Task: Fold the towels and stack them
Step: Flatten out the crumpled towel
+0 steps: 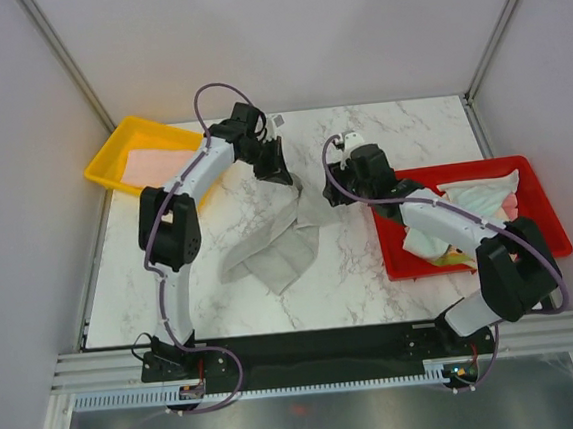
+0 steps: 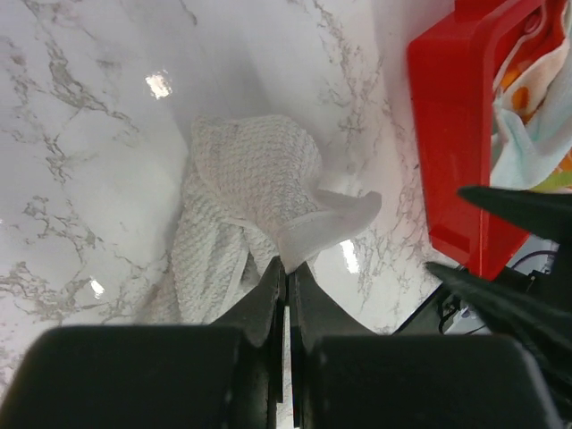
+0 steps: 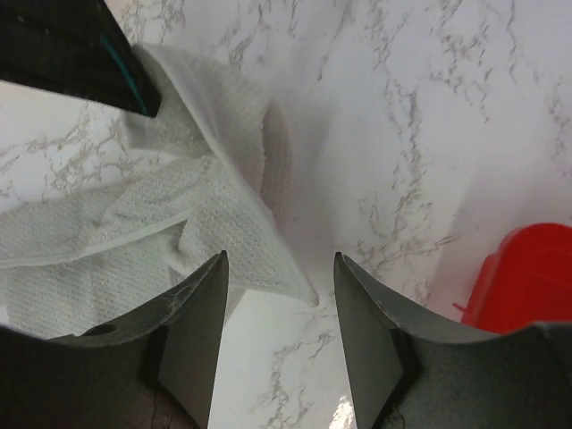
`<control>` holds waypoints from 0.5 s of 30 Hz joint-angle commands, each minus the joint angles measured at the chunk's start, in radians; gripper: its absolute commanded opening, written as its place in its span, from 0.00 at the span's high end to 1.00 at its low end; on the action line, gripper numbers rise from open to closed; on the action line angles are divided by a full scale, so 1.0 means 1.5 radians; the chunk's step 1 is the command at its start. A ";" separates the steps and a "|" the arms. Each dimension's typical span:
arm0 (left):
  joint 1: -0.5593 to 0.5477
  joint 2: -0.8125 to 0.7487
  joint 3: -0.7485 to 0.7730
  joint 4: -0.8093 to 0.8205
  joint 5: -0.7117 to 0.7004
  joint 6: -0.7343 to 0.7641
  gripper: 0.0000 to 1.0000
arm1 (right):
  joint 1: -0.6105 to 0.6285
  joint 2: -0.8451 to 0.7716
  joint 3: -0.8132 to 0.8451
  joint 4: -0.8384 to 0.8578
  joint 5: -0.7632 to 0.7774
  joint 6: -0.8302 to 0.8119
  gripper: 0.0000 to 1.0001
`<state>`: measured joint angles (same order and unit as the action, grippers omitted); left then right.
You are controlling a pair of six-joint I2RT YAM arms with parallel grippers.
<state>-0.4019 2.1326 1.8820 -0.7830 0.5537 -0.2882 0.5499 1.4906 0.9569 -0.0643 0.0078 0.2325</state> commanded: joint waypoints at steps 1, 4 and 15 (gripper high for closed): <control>0.011 0.017 0.019 0.017 0.019 0.039 0.98 | -0.037 0.011 0.047 0.002 -0.101 -0.052 0.42; 0.013 0.022 0.022 0.020 0.023 0.042 0.98 | -0.056 0.045 0.051 -0.012 -0.184 -0.078 0.42; 0.015 0.040 0.024 0.033 0.032 0.059 0.98 | -0.109 0.153 0.119 -0.053 -0.299 -0.134 0.43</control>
<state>-0.3801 2.1719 1.8824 -0.7635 0.5663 -0.2489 0.3985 1.7184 1.0790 -0.1402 -0.3573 0.0868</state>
